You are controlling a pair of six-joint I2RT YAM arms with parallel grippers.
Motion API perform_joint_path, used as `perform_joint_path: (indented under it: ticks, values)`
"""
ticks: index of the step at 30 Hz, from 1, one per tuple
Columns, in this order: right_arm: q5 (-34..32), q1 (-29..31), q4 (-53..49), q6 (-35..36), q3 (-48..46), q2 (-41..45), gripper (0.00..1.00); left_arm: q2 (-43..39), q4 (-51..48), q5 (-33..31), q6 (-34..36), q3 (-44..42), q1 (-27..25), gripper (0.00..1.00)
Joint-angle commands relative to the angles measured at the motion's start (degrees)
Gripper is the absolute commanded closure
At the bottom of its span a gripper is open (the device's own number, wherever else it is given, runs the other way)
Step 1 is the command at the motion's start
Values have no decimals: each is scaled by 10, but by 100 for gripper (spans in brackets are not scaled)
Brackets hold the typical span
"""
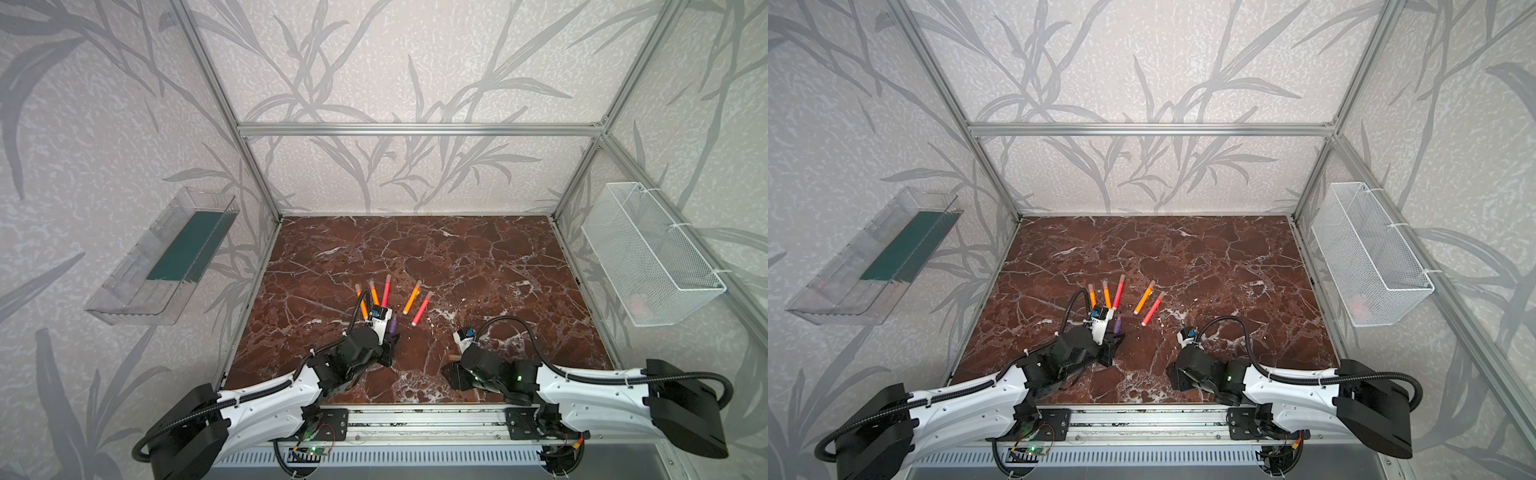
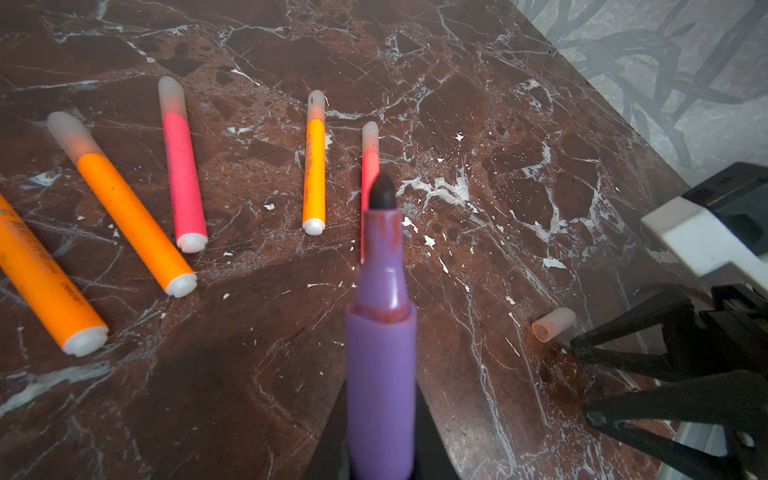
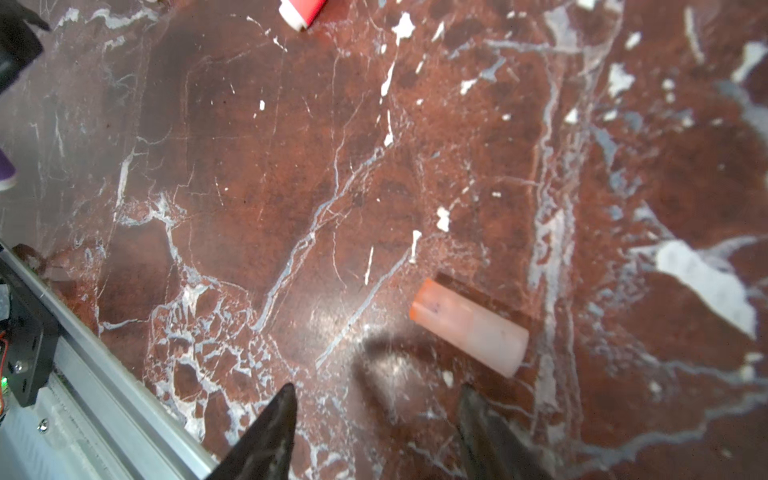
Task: Insert the pens into the pen caps
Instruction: 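Move the right gripper away toward the translucent cap on the table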
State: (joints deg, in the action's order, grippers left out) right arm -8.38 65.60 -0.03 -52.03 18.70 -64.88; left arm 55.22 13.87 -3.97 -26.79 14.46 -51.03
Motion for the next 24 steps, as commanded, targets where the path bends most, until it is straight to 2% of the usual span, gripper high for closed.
perform_joint_path:
  ticks: [1, 10, 24]
  values:
    - [-35, 4, 1, 4, 12, -35, 39, -13, -11, 0, -7, -7, 1, 100]
    - [-105, 4, -18, 1, 21, -46, 38, -32, -27, -8, -2, -8, 1, 100]
    - [-157, -15, 38, 29, 47, -124, 36, -47, -34, -7, -2, -12, 1, 100]
